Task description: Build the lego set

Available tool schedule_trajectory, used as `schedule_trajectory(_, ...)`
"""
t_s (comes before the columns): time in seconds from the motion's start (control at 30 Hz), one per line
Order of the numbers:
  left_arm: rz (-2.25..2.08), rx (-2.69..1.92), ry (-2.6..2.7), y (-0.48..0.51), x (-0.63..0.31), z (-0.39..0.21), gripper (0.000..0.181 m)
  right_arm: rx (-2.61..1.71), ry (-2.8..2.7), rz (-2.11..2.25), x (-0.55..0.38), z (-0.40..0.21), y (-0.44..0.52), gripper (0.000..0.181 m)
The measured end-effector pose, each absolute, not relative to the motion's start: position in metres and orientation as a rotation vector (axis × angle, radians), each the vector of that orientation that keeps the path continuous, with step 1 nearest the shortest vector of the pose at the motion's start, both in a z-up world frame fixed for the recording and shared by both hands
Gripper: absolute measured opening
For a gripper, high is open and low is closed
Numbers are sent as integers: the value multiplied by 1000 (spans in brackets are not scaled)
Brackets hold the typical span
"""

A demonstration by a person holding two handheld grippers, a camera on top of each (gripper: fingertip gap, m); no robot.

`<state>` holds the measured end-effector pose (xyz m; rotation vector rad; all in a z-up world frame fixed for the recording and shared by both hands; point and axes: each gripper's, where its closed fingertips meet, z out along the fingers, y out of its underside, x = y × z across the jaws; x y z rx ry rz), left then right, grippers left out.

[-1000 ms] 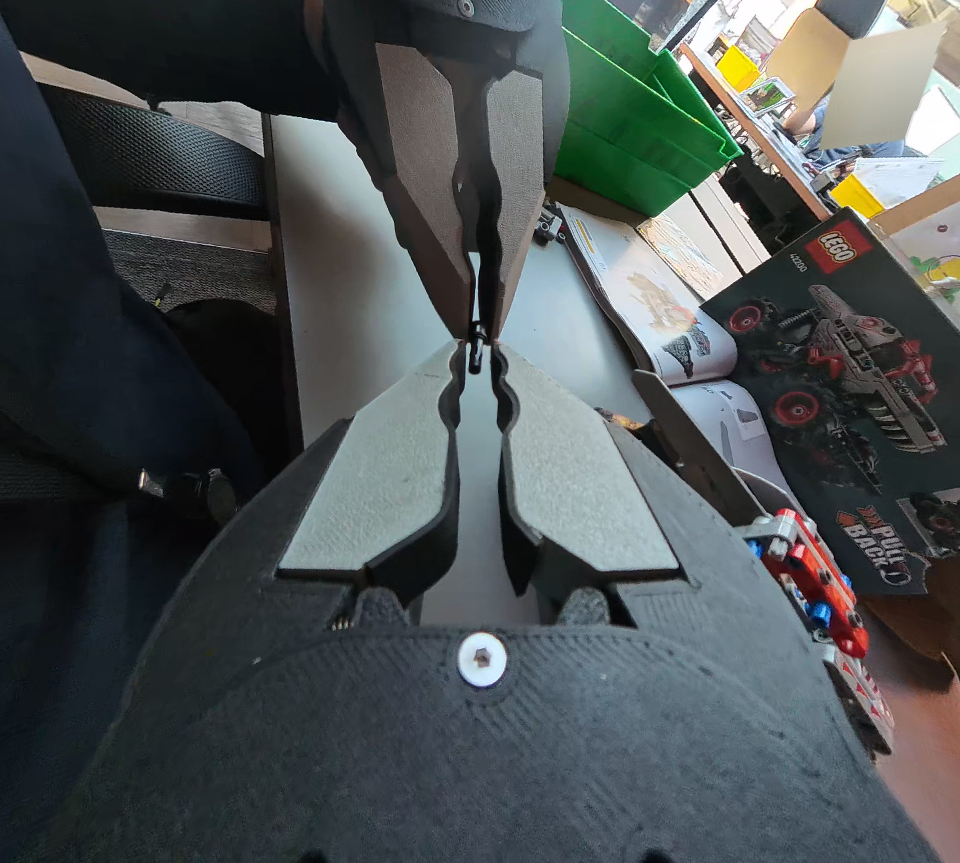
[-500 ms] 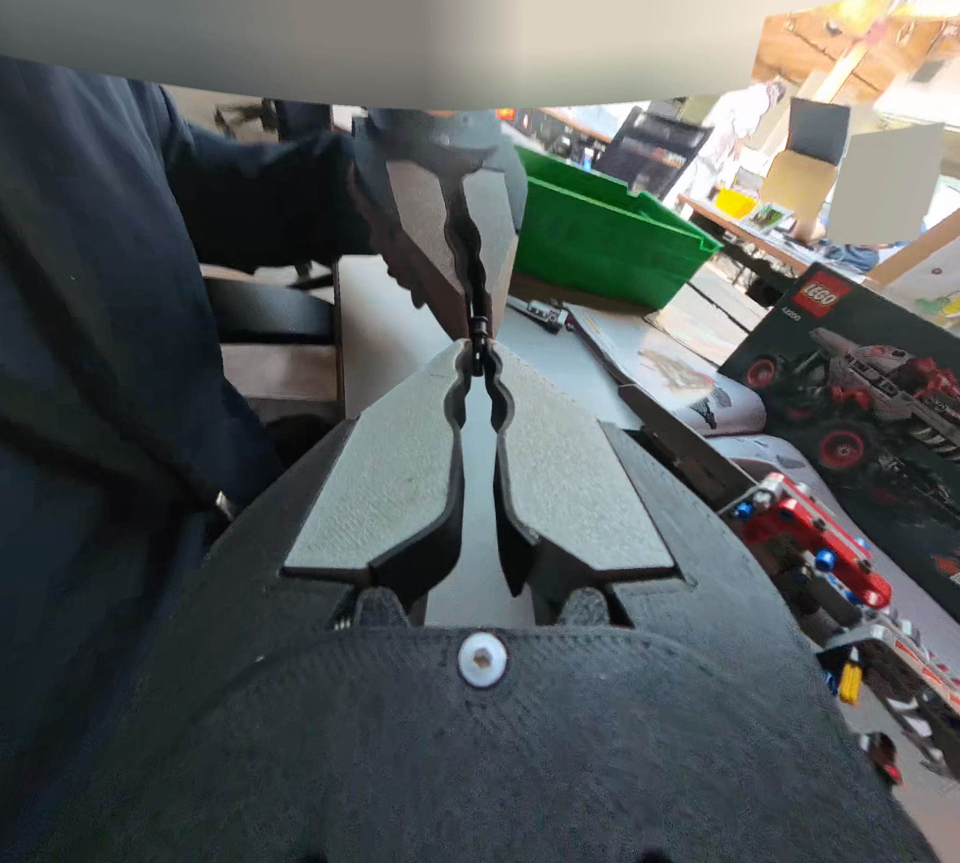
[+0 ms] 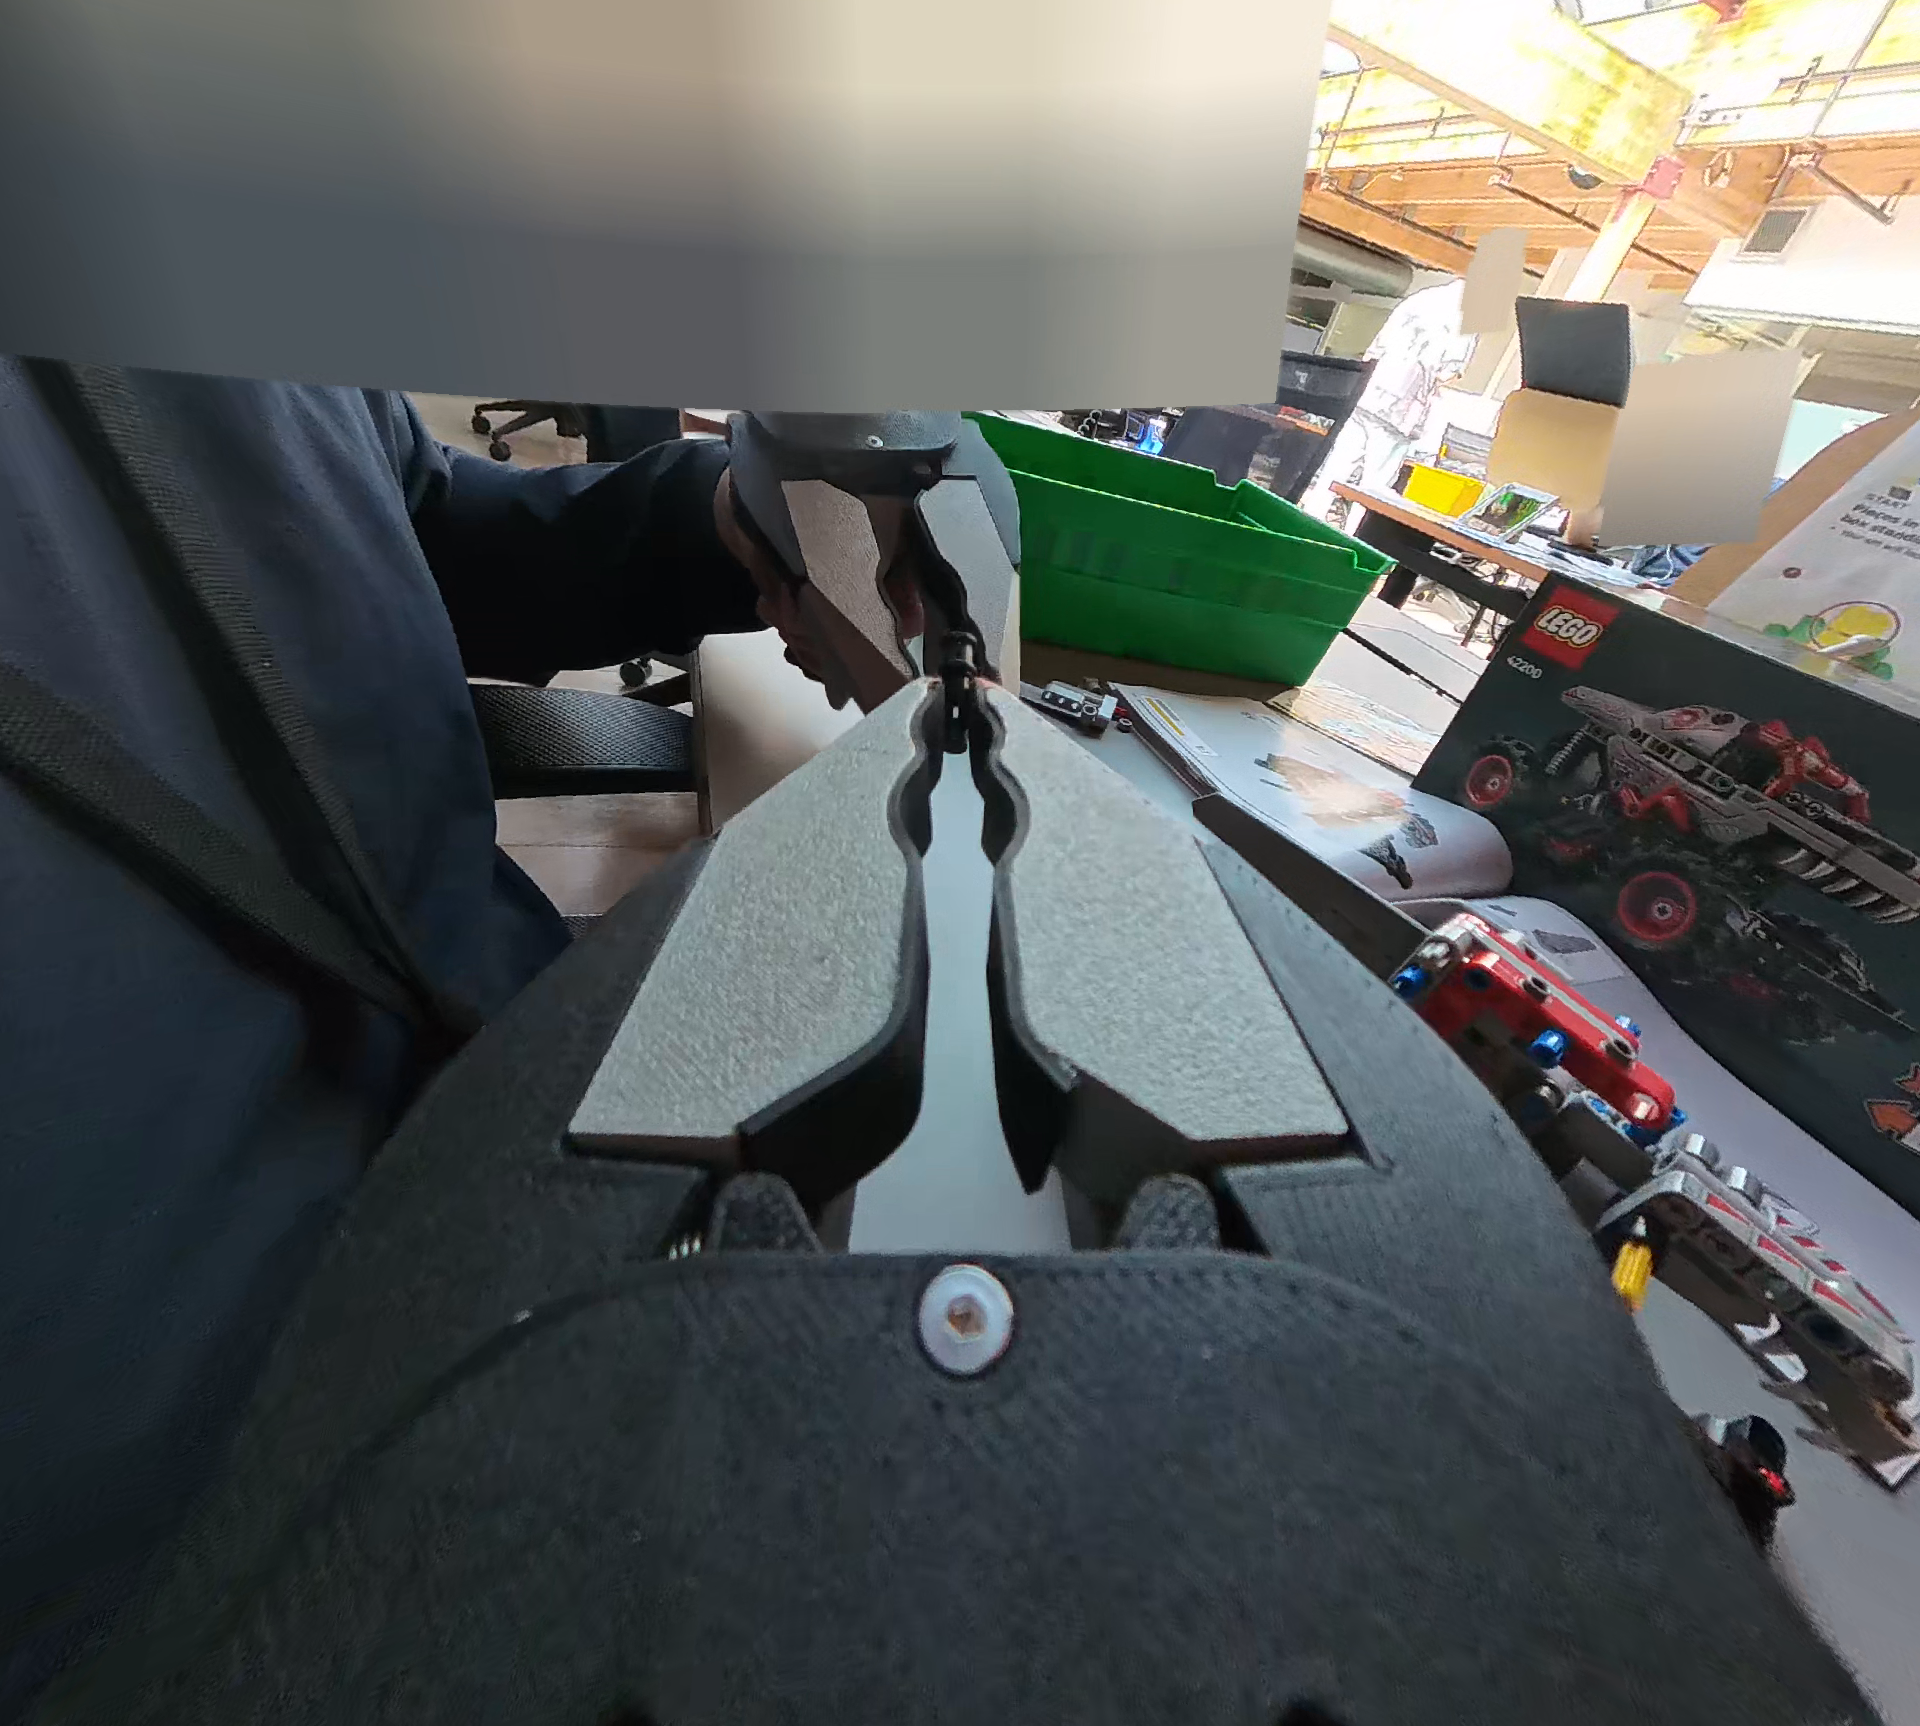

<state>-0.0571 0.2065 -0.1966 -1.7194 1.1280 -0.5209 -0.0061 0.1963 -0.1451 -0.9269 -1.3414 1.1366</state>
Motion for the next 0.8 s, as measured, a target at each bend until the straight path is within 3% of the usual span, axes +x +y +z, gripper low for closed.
schedule_trajectory(0.23,-477,-1686,1112,214,-44,-184,19,-1161,-1322,1055,-2,-164,219,1)
schedule_trajectory(0.4,-415,-1702,1028,247,-60,-164,33,-1492,-1201,902,29,-189,258,1)
schedule_trajectory(0.5,-596,-1791,1059,259,-53,-170,59,-1644,-1128,812,43,-204,281,1)
schedule_trajectory(0.8,-711,-1808,1275,273,-30,-172,74,-1783,-1138,716,38,-223,309,1)
